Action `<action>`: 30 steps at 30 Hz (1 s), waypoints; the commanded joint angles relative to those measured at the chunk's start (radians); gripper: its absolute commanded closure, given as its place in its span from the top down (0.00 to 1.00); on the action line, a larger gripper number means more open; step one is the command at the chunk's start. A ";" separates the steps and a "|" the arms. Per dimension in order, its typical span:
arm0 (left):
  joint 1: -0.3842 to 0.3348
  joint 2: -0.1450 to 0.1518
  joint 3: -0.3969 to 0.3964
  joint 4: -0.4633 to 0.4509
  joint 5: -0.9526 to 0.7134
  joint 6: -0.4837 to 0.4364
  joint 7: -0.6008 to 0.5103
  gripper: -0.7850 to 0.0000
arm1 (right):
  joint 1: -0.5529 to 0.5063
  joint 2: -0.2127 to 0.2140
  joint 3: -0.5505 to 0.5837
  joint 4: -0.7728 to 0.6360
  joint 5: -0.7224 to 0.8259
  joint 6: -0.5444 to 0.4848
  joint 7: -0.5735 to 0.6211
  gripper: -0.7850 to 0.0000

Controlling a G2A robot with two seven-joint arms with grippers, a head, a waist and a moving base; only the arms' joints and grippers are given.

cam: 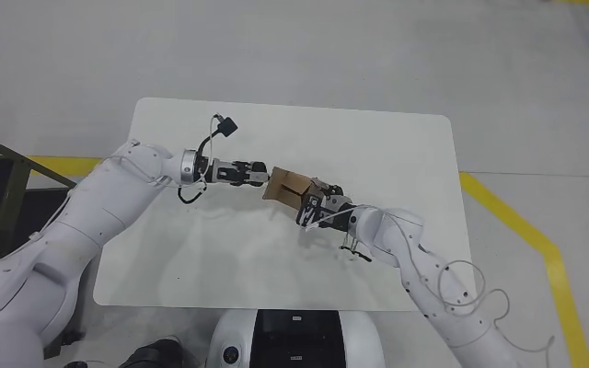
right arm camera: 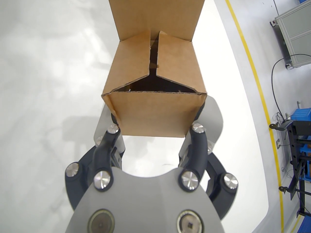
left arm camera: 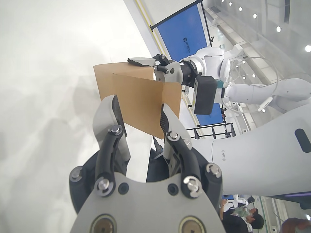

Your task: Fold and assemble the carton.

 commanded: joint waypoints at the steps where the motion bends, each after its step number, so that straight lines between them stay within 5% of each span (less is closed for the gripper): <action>1: 0.007 0.002 -0.010 -0.009 0.002 0.004 -0.004 0.39 | 0.001 0.000 -0.002 0.001 0.000 0.001 0.001 0.41; 21: 0.055 -0.013 -0.066 -0.045 0.023 0.027 -0.027 0.39 | 0.003 -0.001 -0.014 0.009 0.007 0.009 0.016 0.44; 30: 0.094 -0.003 -0.111 -0.046 -0.028 0.001 -0.001 0.36 | 0.007 0.000 -0.018 0.007 0.026 -0.025 0.057 0.53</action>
